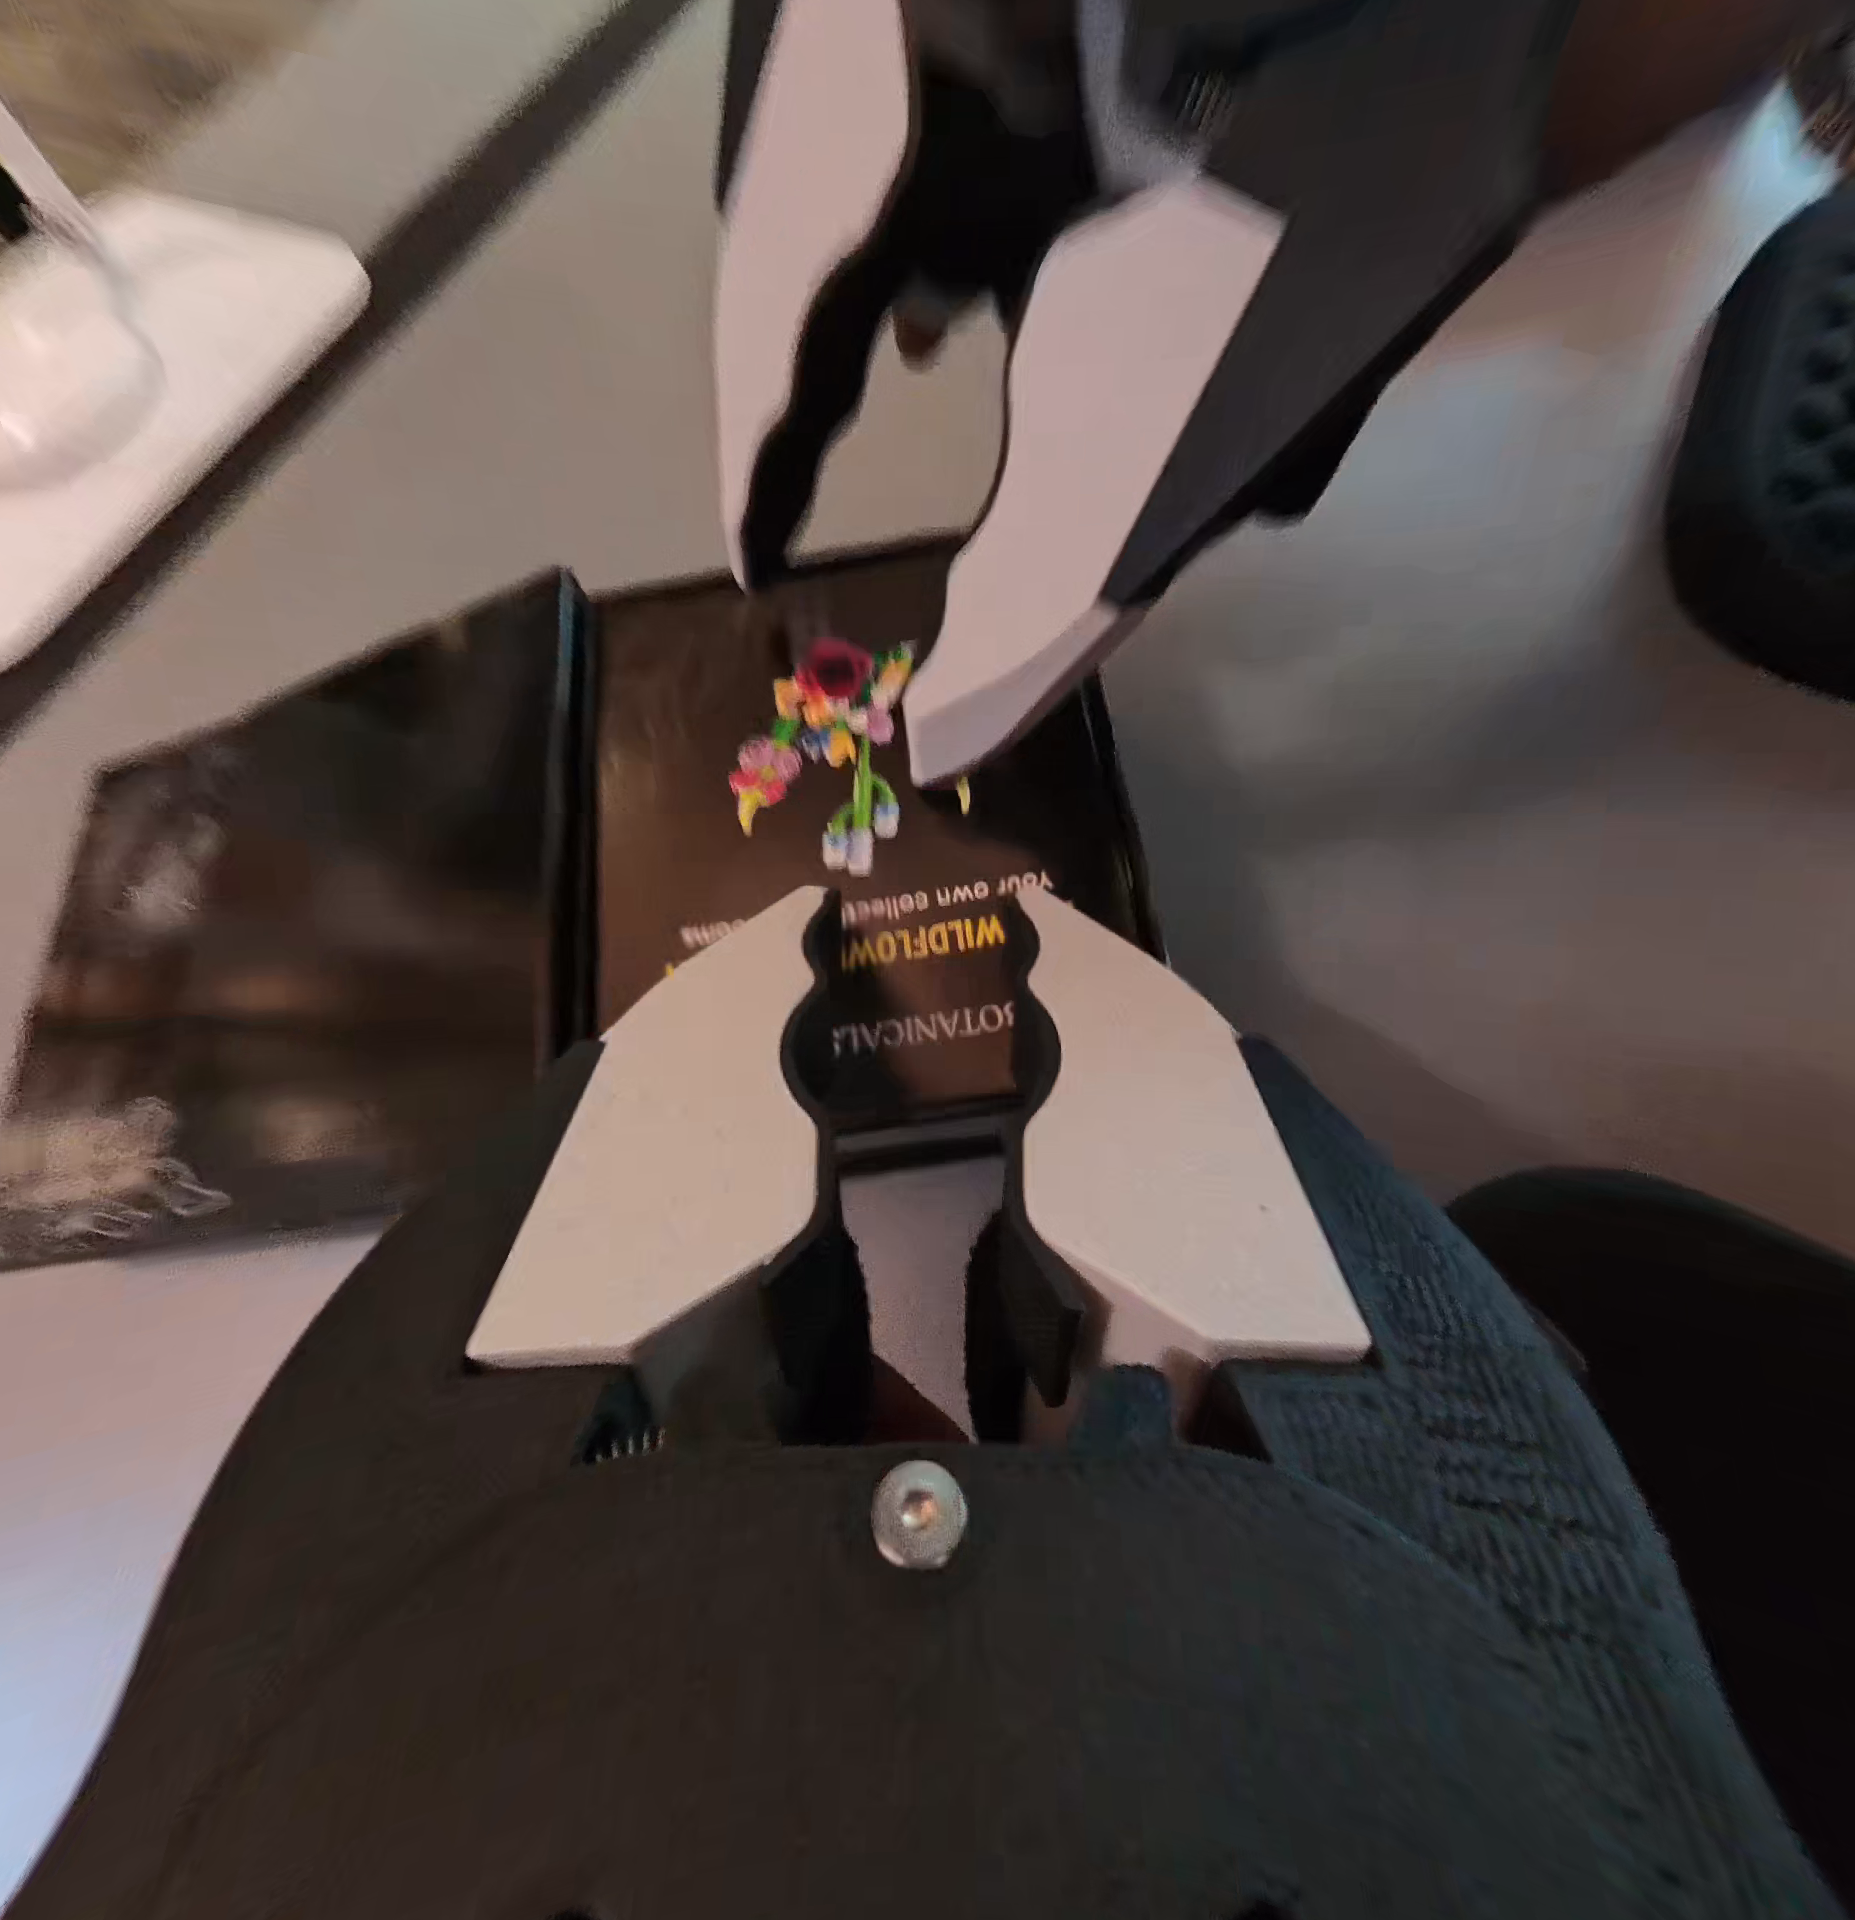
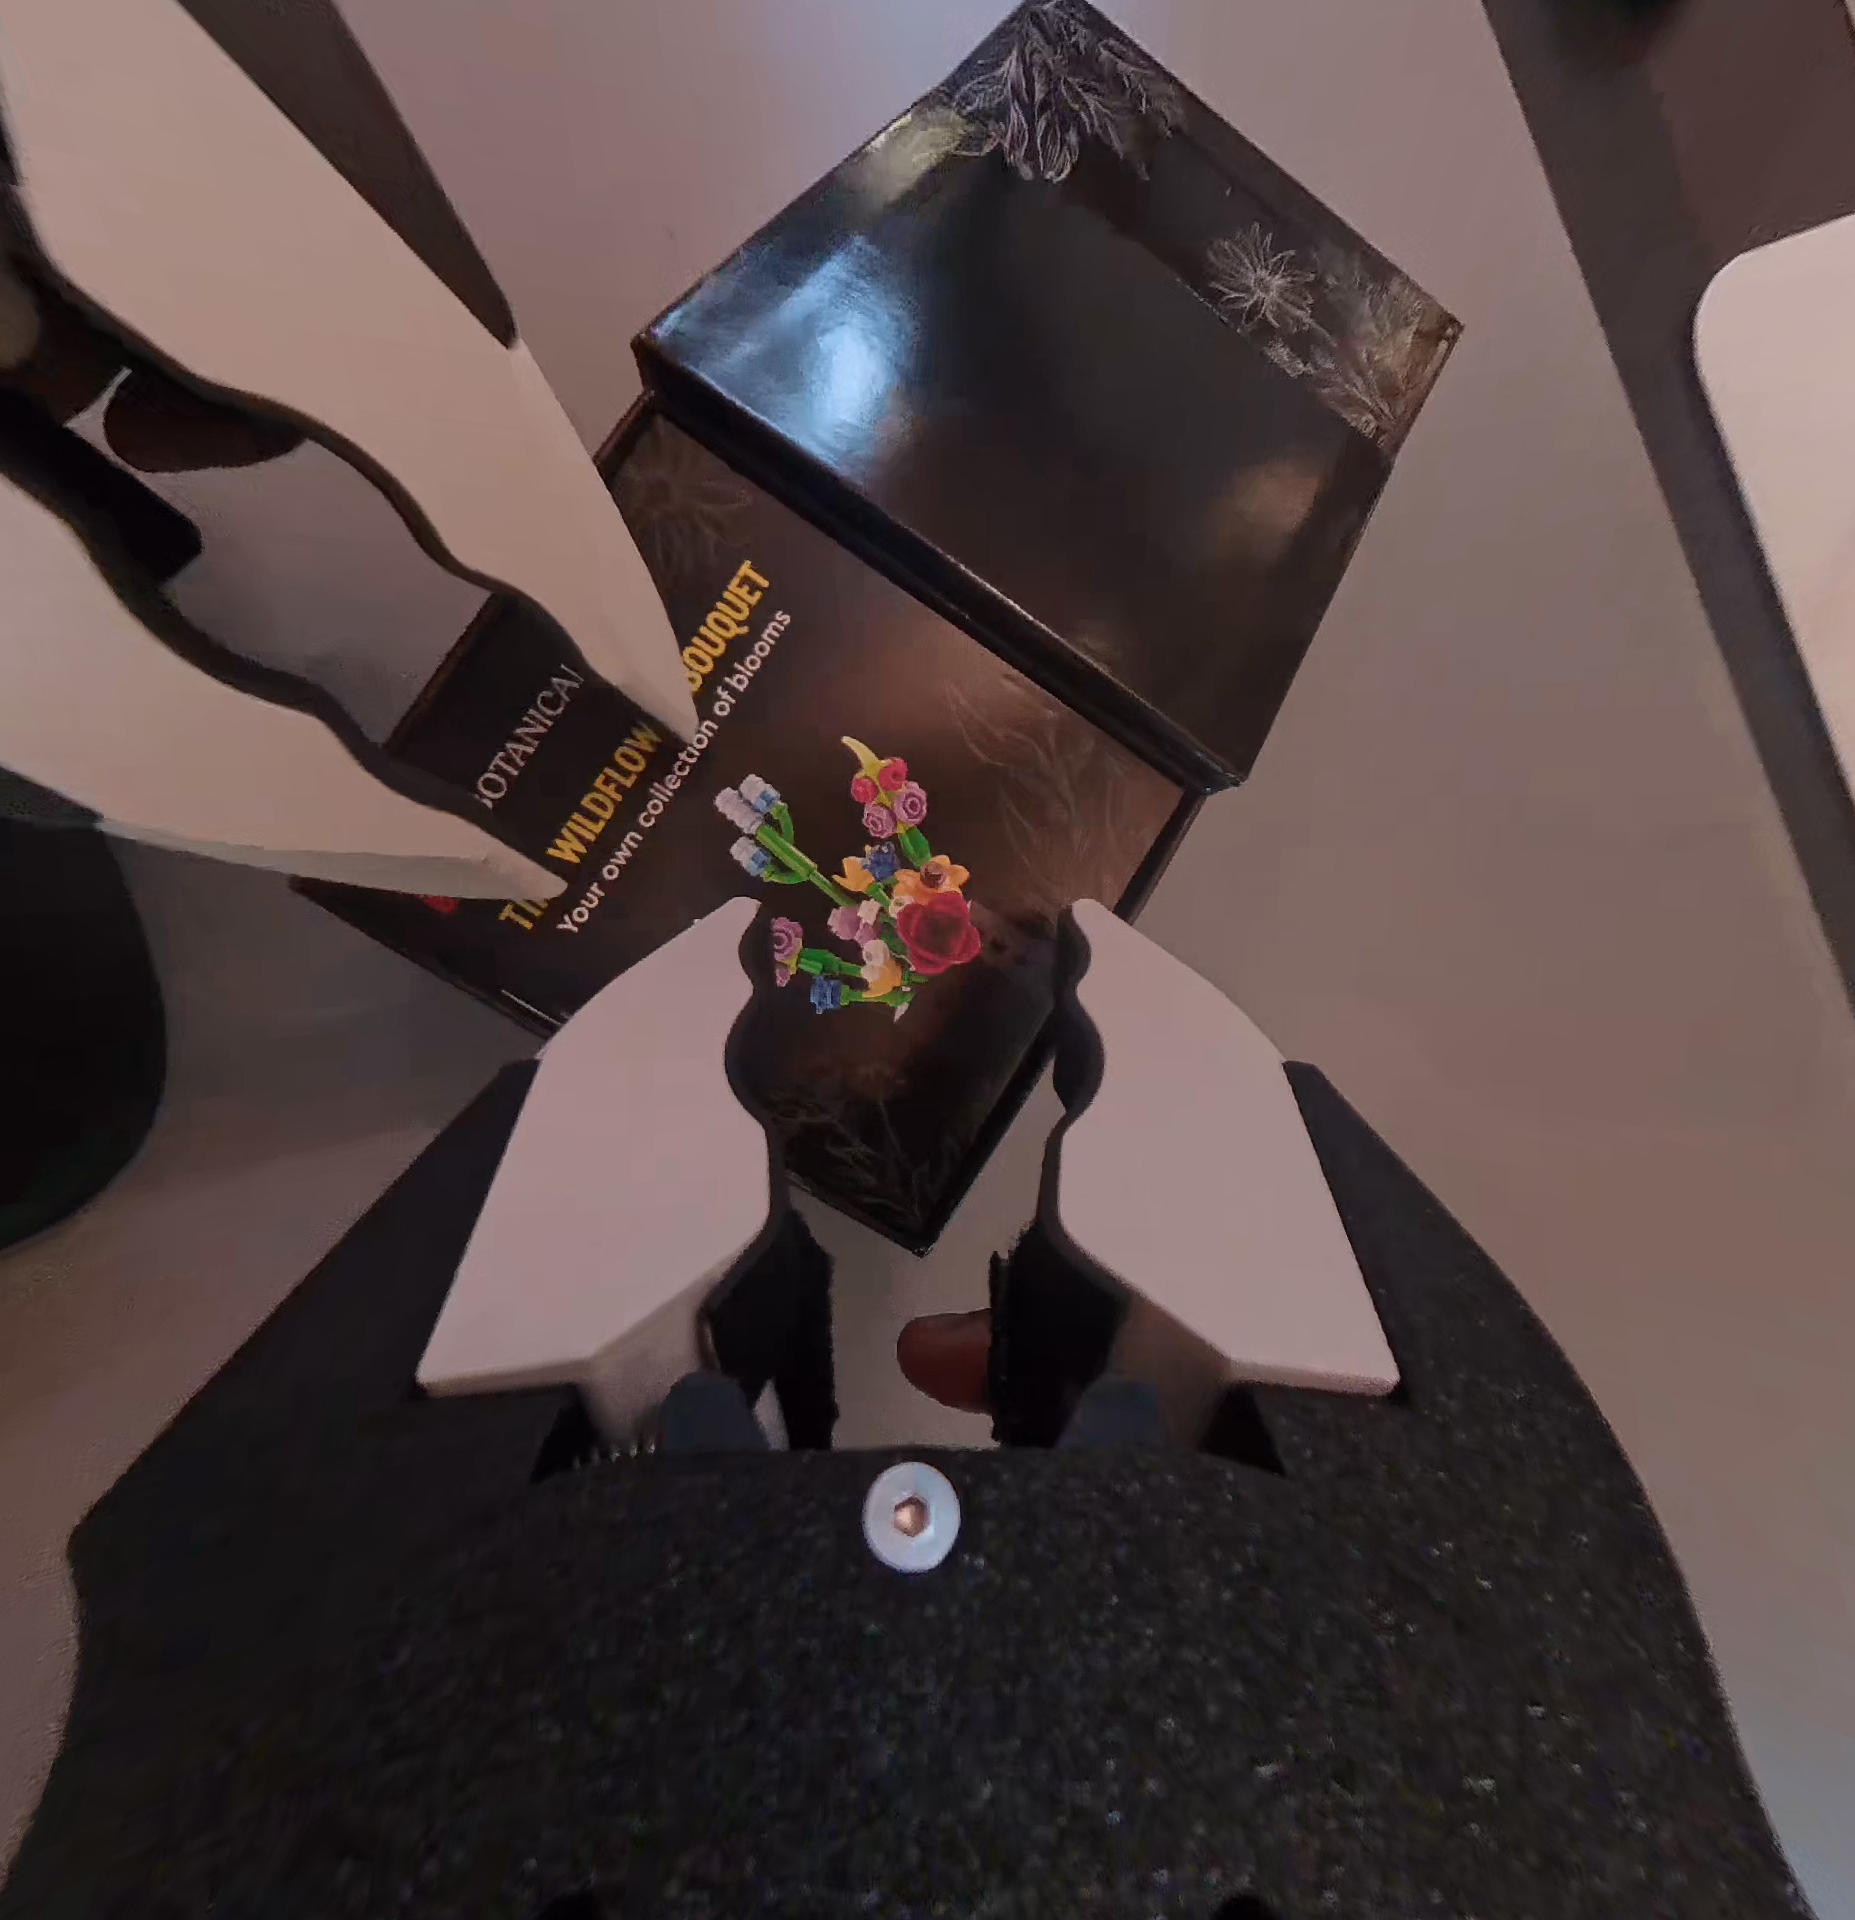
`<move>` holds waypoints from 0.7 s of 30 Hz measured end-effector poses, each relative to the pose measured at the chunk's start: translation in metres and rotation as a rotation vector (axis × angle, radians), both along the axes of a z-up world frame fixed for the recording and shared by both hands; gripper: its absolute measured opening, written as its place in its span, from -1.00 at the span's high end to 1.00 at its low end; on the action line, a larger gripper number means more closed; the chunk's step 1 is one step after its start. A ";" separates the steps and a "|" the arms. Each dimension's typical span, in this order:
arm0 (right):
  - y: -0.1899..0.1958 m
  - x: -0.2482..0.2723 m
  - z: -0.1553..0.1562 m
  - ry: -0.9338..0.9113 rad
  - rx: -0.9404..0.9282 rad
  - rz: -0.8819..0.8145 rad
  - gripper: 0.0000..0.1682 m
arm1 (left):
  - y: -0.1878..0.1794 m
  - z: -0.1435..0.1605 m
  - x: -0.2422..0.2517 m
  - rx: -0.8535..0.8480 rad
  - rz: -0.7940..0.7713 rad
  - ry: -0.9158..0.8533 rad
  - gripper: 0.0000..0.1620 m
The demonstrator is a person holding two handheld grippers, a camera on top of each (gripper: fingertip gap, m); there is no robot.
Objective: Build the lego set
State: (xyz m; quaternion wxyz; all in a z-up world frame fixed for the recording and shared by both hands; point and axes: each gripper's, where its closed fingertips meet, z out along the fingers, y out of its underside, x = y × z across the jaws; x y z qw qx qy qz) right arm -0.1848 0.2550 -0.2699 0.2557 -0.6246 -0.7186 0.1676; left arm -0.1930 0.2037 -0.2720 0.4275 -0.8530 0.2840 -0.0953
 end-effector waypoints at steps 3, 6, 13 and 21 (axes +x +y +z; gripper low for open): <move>-0.002 -0.002 0.006 0.033 -0.026 0.057 0.39 | -0.002 -0.002 0.002 -0.060 0.025 -0.103 0.73; -0.012 -0.001 0.001 0.001 -0.141 0.120 0.42 | -0.002 -0.003 0.002 -0.068 0.041 -0.121 0.73; -0.017 0.000 -0.005 0.001 -0.168 0.142 0.40 | 0.004 0.027 -0.045 0.179 0.286 -0.316 0.51; -0.018 0.000 -0.004 0.121 -0.194 0.125 0.39 | 0.012 -0.001 -0.108 -0.060 0.582 -1.036 0.02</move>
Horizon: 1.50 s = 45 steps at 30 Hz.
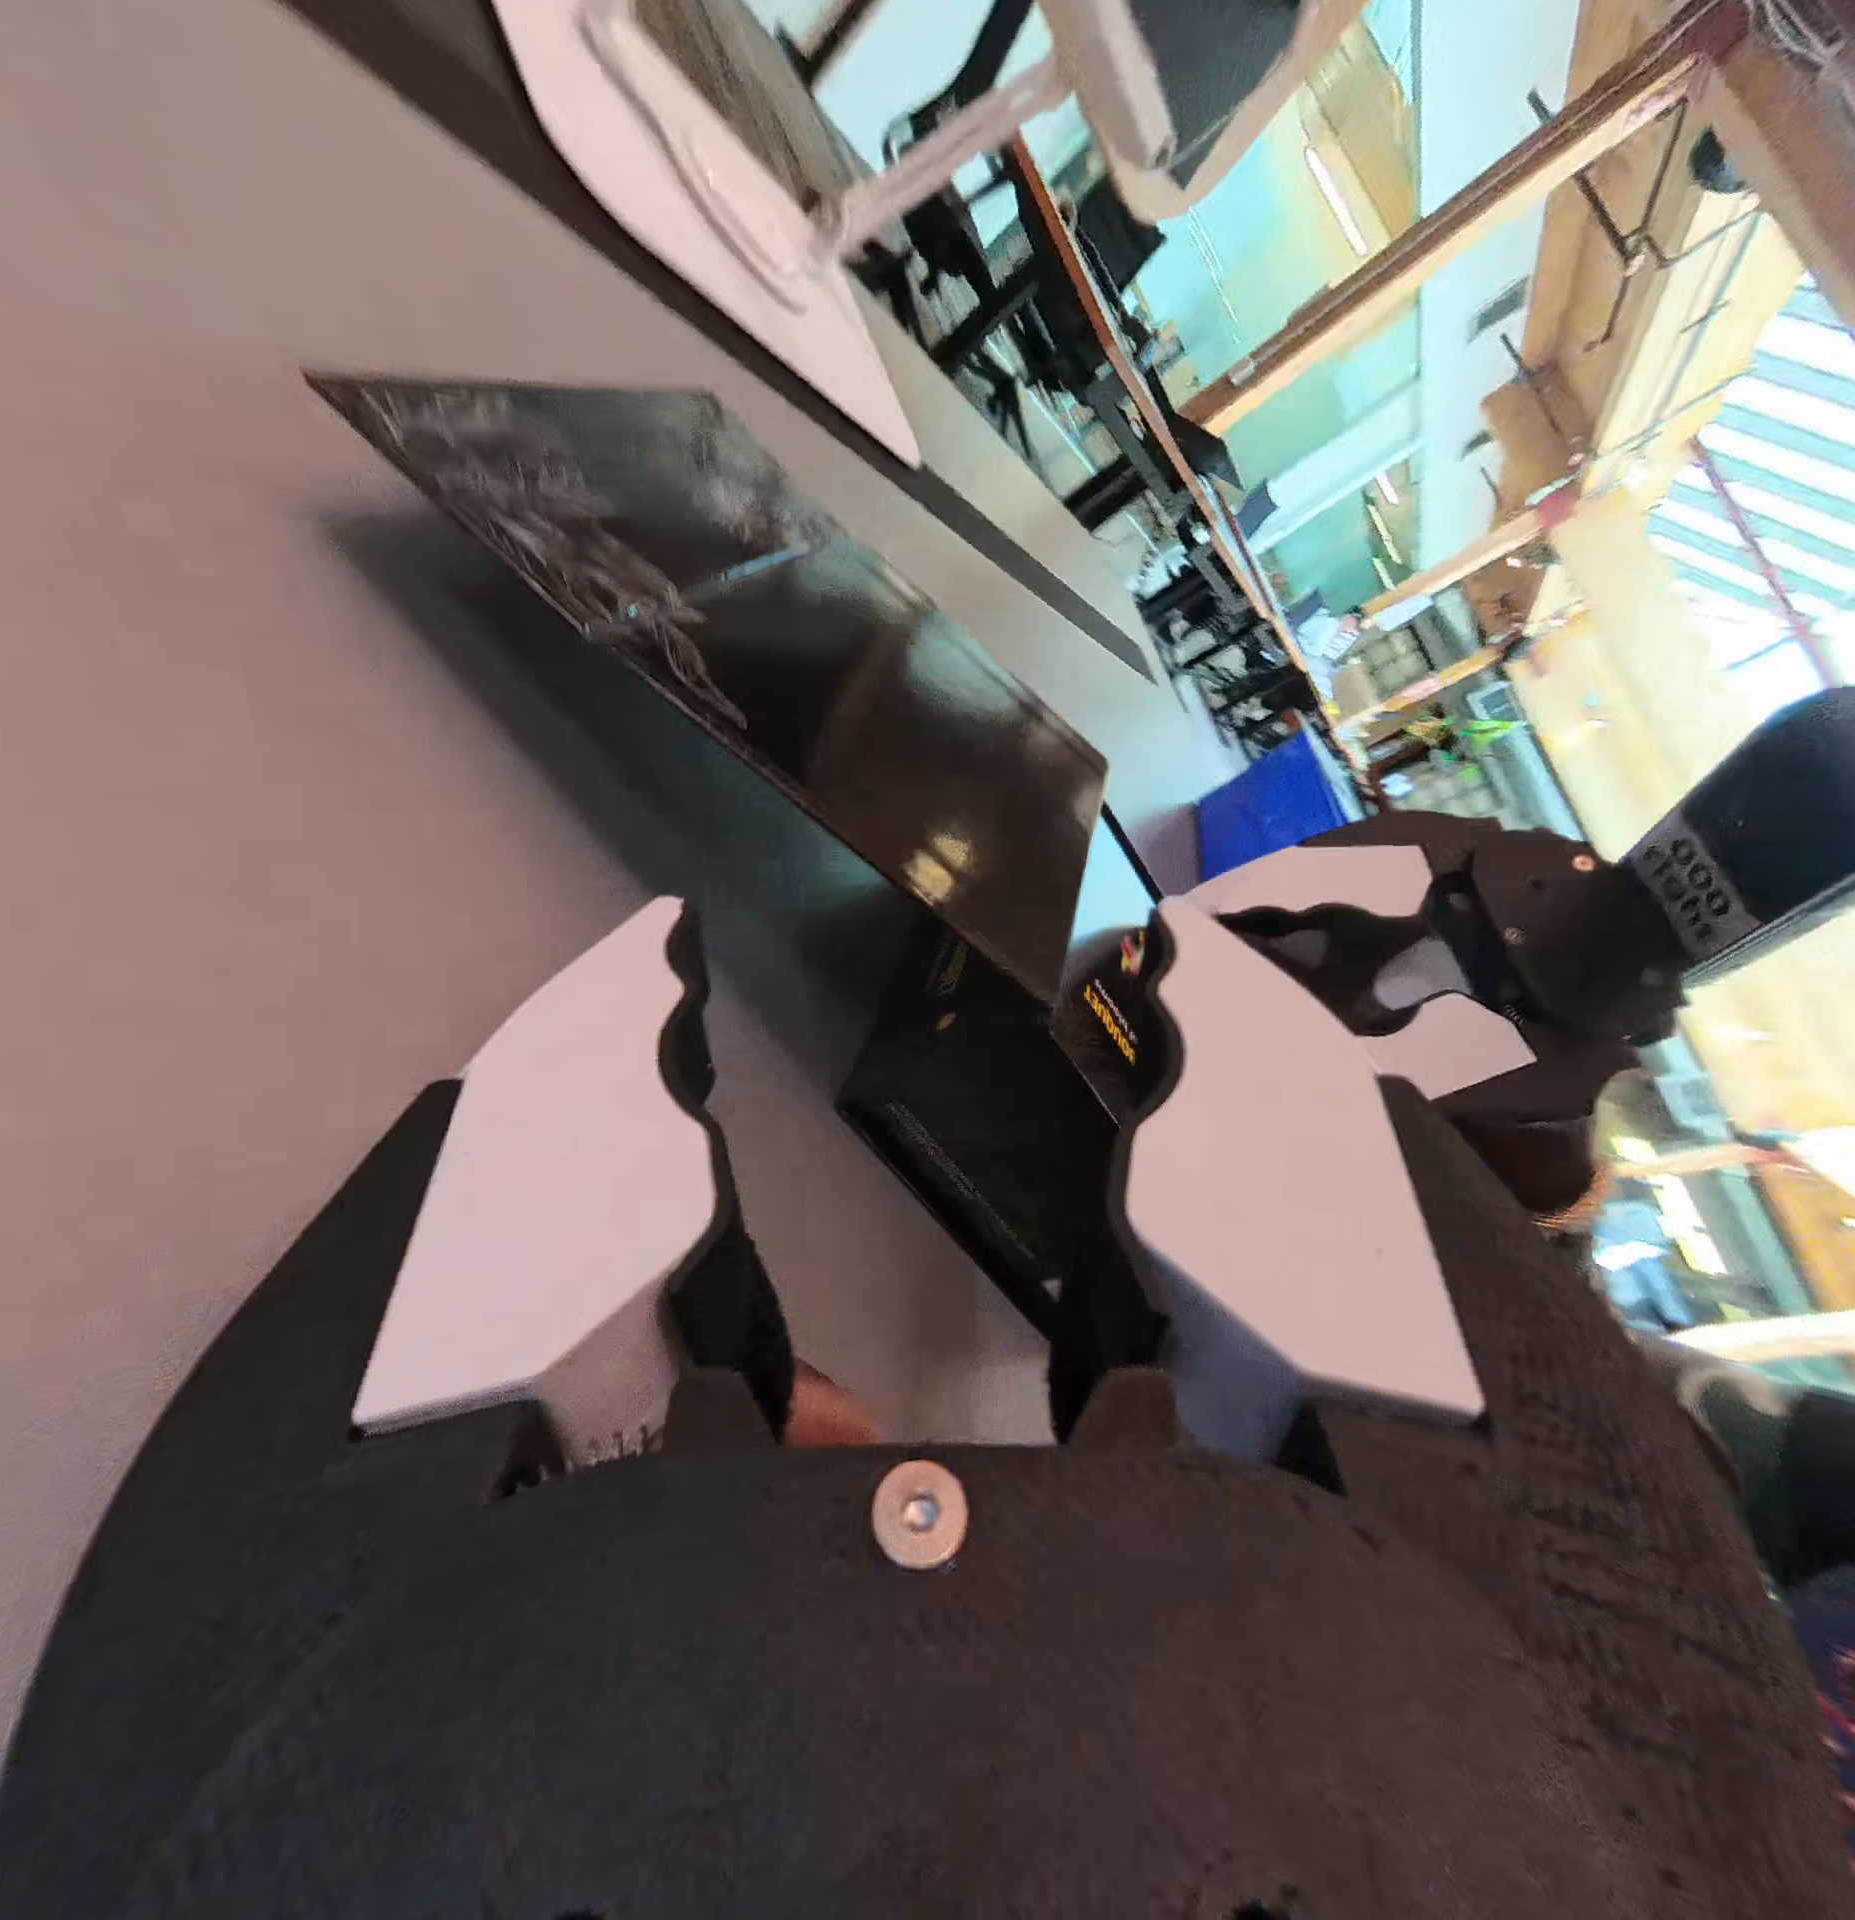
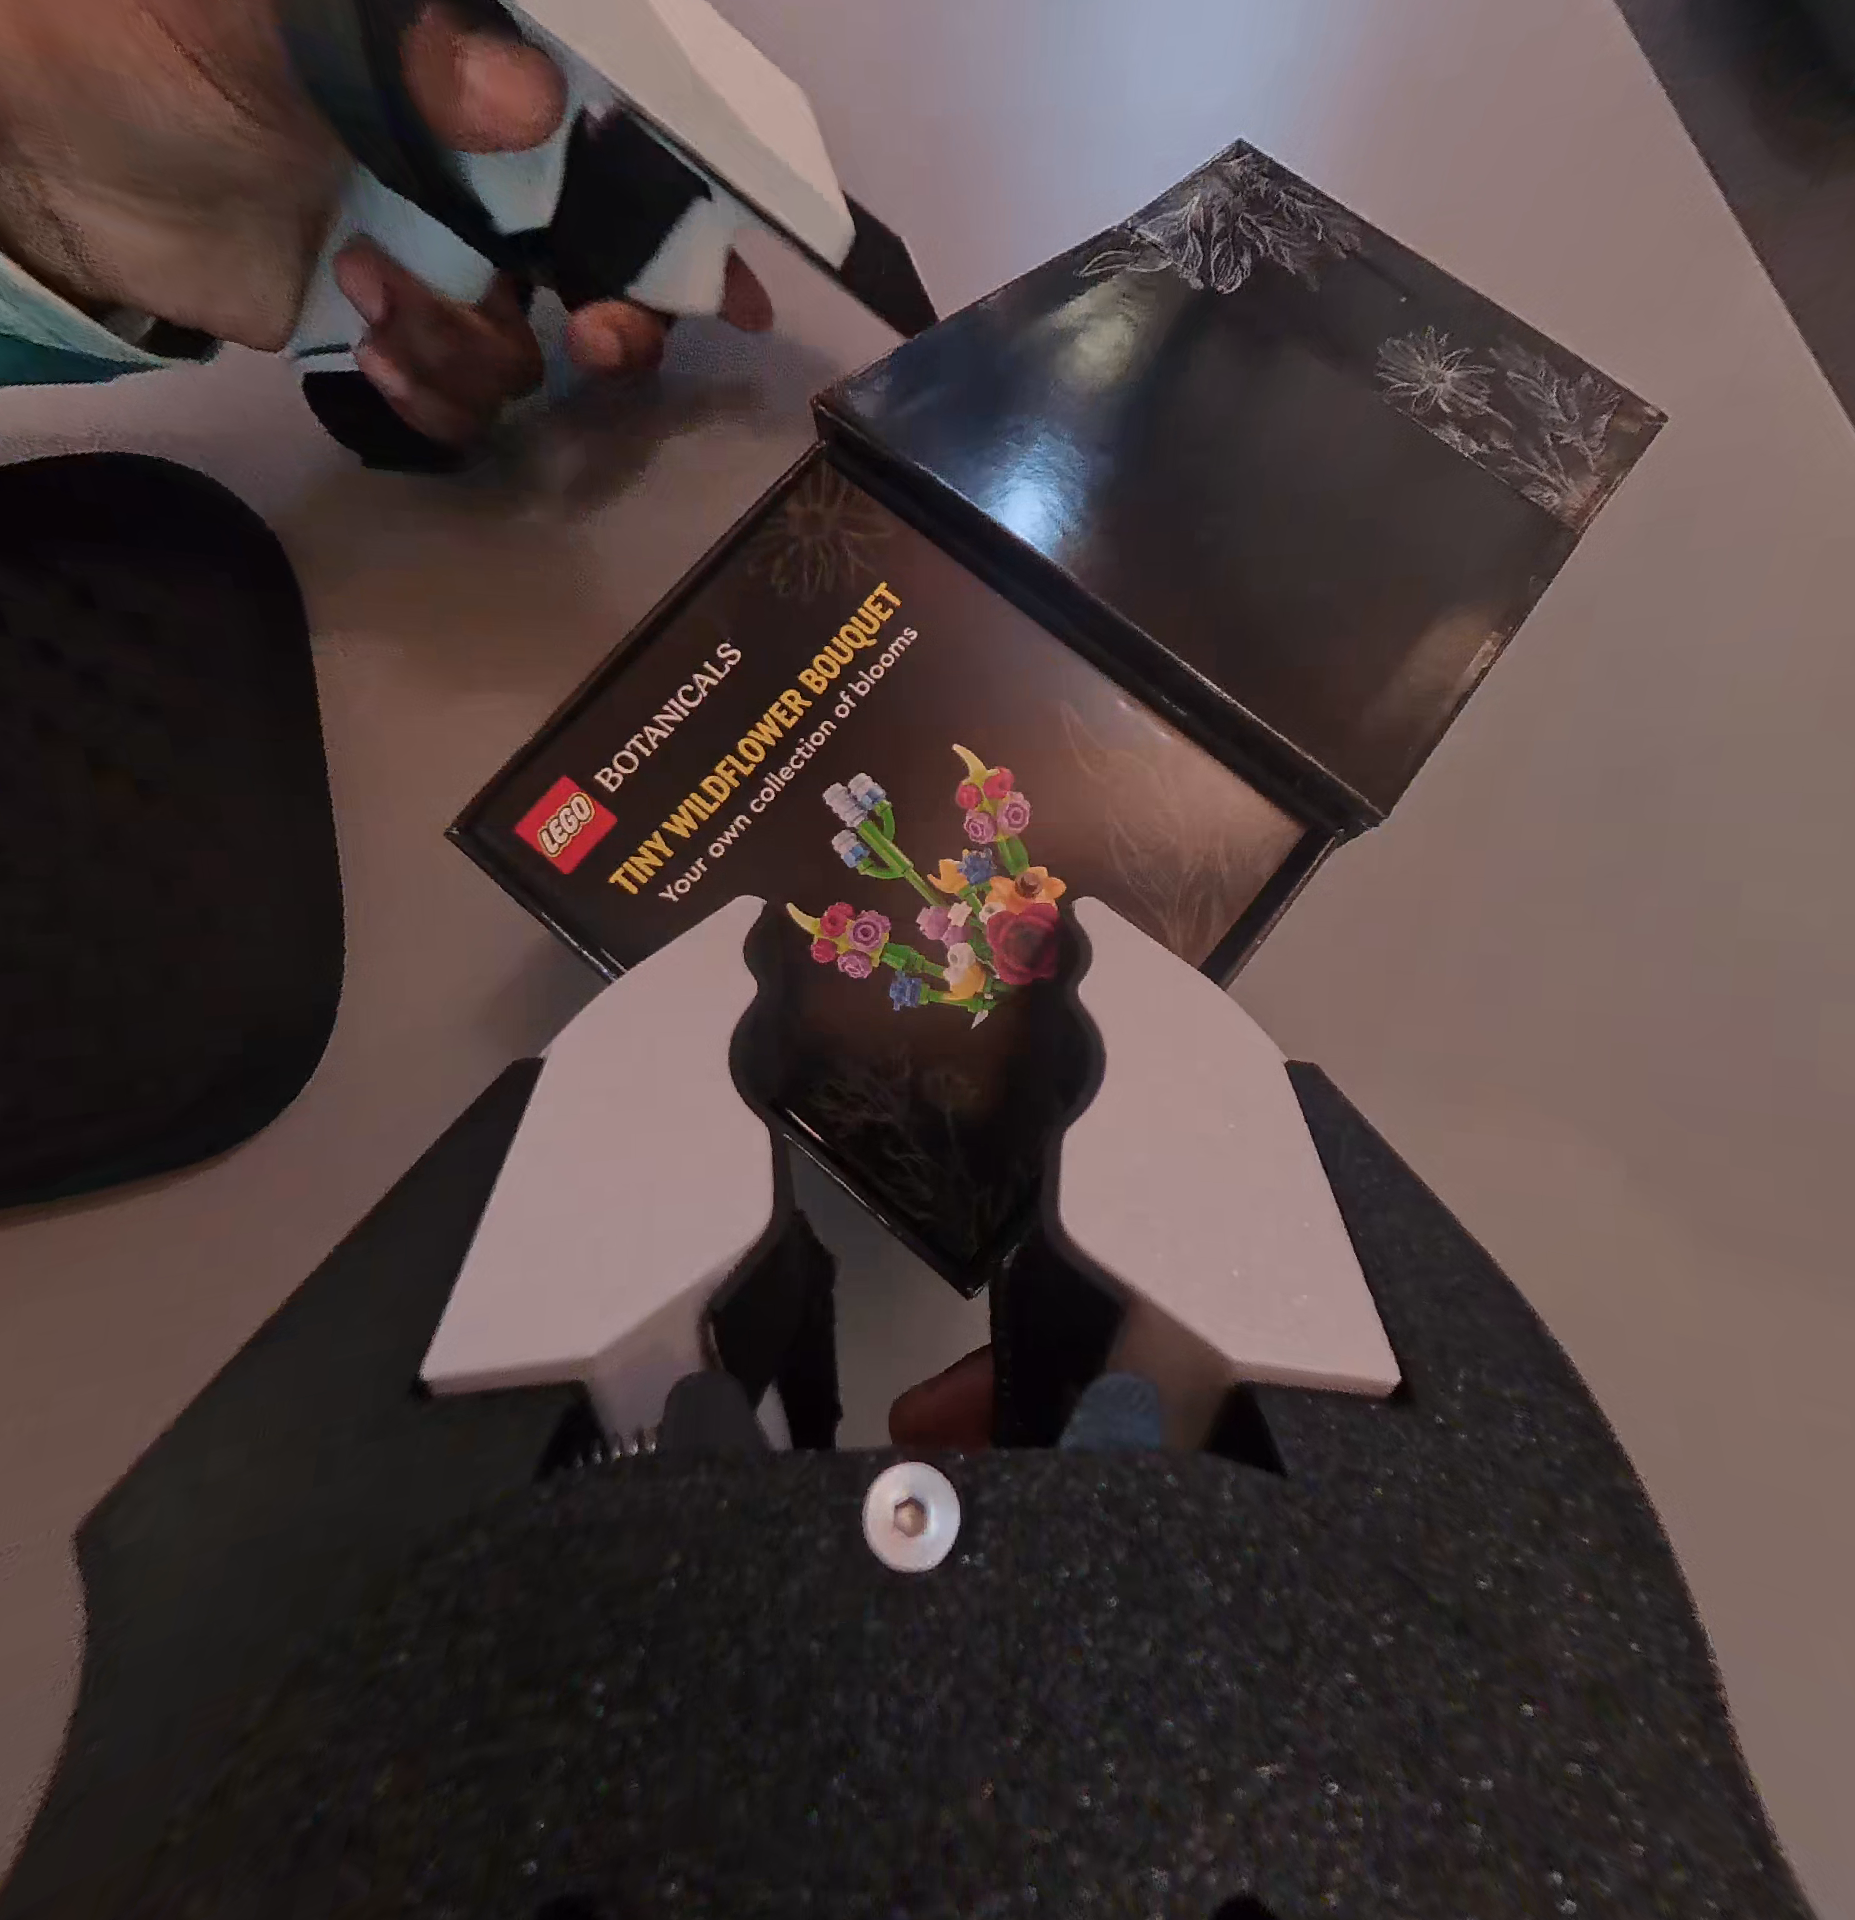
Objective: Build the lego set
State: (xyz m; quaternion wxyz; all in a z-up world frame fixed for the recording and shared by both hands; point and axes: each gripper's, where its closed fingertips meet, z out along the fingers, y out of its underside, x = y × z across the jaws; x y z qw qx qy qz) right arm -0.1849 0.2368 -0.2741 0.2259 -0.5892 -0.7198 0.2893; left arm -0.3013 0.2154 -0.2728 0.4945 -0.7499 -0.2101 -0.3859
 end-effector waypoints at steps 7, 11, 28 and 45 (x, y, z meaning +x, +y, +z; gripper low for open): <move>-0.001 -0.001 0.000 0.001 0.013 0.001 0.40 | 0.016 0.057 0.017 0.325 -0.114 -0.220 0.17; -0.001 -0.003 0.003 0.034 0.008 0.037 0.39 | 0.005 0.087 0.037 0.470 -0.220 -0.159 0.28; 0.000 0.104 0.099 0.328 -0.242 0.201 0.35 | -0.046 0.061 0.109 0.376 -0.663 0.194 0.35; 0.009 0.057 0.002 0.149 0.112 -0.014 -0.24 | 0.012 -0.001 0.066 -0.116 -0.634 0.778 0.40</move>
